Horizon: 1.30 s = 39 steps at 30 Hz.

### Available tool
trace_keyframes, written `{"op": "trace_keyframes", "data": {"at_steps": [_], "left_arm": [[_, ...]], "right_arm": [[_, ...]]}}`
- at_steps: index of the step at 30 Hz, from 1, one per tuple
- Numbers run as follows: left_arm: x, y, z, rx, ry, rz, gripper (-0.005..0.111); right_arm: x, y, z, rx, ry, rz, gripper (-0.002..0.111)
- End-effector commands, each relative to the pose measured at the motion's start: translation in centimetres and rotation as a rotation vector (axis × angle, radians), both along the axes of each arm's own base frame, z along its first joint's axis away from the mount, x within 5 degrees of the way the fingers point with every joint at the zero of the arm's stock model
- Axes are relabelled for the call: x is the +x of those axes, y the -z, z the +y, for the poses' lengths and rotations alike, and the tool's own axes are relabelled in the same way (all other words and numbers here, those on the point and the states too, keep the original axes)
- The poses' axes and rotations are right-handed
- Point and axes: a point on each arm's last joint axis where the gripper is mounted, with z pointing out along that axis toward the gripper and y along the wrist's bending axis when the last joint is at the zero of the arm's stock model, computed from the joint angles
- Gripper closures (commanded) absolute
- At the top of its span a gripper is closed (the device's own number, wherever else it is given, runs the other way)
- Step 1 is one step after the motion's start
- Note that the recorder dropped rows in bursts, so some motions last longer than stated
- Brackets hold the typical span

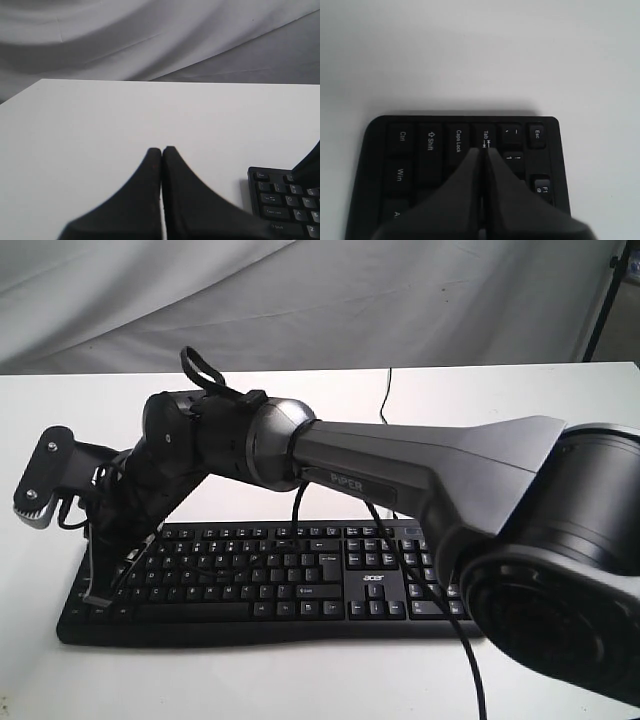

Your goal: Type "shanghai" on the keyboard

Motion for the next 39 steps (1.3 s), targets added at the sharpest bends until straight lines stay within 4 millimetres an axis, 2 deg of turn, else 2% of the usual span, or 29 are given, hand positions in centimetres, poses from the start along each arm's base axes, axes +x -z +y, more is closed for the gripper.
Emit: {"op": "trace_keyframes", "data": {"at_steps": [1,13,21,27,32,35,39], "left_arm": [[0.0,0.1,0.0,-0.002,0.004,-0.009,0.106],[0.0,0.1,0.0,-0.002,0.004,-0.009,0.106],[0.0,0.1,0.0,-0.002,0.004,-0.009,0.106],[0.0,0.1,0.0,-0.002,0.004,-0.009,0.106],[0.0,0.1,0.0,-0.002,0.004,-0.009,0.106],[0.0,0.1,0.0,-0.002,0.004,-0.009,0.106],[0.0,0.1,0.0,-0.002,0.004,-0.009,0.106]], "right_arm": [[-0.2,-0.7,-0.1,0.0,-0.009,-0.001,0.108],[0.0,-0.5,-0.8,-0.045,-0.012,0.031,0.108],[-0.4,-2.1,-1.4,-0.082,-0.022,0.035,0.108],[-0.5,-1.5,-4.3,-0.129,0.018,0.07,0.108],[-2.5,-2.1,-7.0,-0.081,0.063,-0.002,0.108],[-3.2,-1.7,-8.6,-0.075,0.081,0.018,0.108],[-3.5,-0.8,-9.2,-0.056,0.083,0.06,0.108]]}}
